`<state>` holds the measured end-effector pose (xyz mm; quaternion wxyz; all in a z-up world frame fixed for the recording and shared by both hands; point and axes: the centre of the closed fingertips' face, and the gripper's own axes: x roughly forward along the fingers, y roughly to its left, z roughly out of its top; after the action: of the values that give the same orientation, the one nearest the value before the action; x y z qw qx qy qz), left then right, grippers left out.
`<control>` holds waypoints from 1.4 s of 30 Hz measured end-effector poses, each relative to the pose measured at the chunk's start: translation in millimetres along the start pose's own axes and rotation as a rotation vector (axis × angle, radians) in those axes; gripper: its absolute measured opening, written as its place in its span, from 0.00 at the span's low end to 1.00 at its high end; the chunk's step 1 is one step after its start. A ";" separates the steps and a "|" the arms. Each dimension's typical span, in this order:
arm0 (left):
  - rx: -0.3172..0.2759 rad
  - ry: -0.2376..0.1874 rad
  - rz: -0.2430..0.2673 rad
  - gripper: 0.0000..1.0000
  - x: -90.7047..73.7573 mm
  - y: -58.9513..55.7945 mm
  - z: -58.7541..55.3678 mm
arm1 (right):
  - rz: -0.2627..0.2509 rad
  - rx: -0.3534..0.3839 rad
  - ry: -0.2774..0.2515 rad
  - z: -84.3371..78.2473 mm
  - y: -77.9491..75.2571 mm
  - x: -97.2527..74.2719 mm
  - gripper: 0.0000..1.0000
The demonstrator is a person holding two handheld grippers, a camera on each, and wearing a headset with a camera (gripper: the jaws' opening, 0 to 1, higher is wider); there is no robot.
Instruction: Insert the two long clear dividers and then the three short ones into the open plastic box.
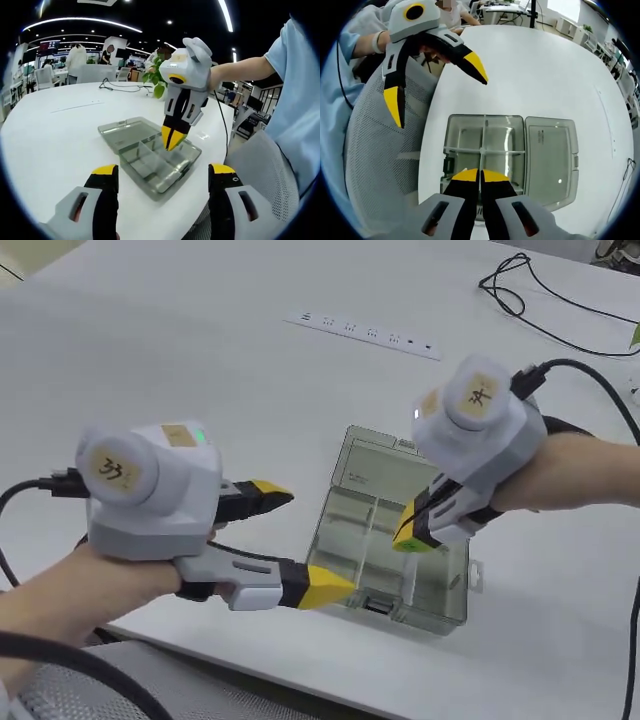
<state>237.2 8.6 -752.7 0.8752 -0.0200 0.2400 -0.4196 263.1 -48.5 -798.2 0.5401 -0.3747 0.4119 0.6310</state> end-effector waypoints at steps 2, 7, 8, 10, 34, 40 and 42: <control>0.001 0.004 0.004 0.76 -0.3 0.9 -0.6 | 0.001 -0.001 0.004 0.2 0.7 0.3 0.02; 0.001 0.007 0.022 0.83 -0.5 4.6 -1.7 | 0.001 0.007 0.008 0.4 2.1 0.1 0.02; 0.002 0.007 0.023 0.83 -0.5 4.8 -1.6 | 0.002 0.002 0.009 0.6 2.3 0.2 0.02; 0.002 0.007 0.030 0.85 -0.8 6.6 -1.3 | 0.002 0.003 0.012 0.8 2.5 0.5 0.02; -0.001 0.009 0.040 0.86 -2.5 6.6 -2.0 | -0.005 -0.005 0.023 -3.7 -1.6 6.1 0.02; 0.001 0.012 0.037 0.86 -1.6 5.5 -1.7 | -0.007 -0.039 0.008 -4.8 -0.8 5.3 0.03; 0.001 0.014 0.035 0.86 -1.4 5.1 -1.5 | 0.002 -0.040 -0.018 -2.4 1.4 4.0 0.08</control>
<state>239.5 13.1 -754.7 0.8808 -0.0124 0.2460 -0.4043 261.3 -49.3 -802.6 0.5353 -0.3795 0.3948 0.6431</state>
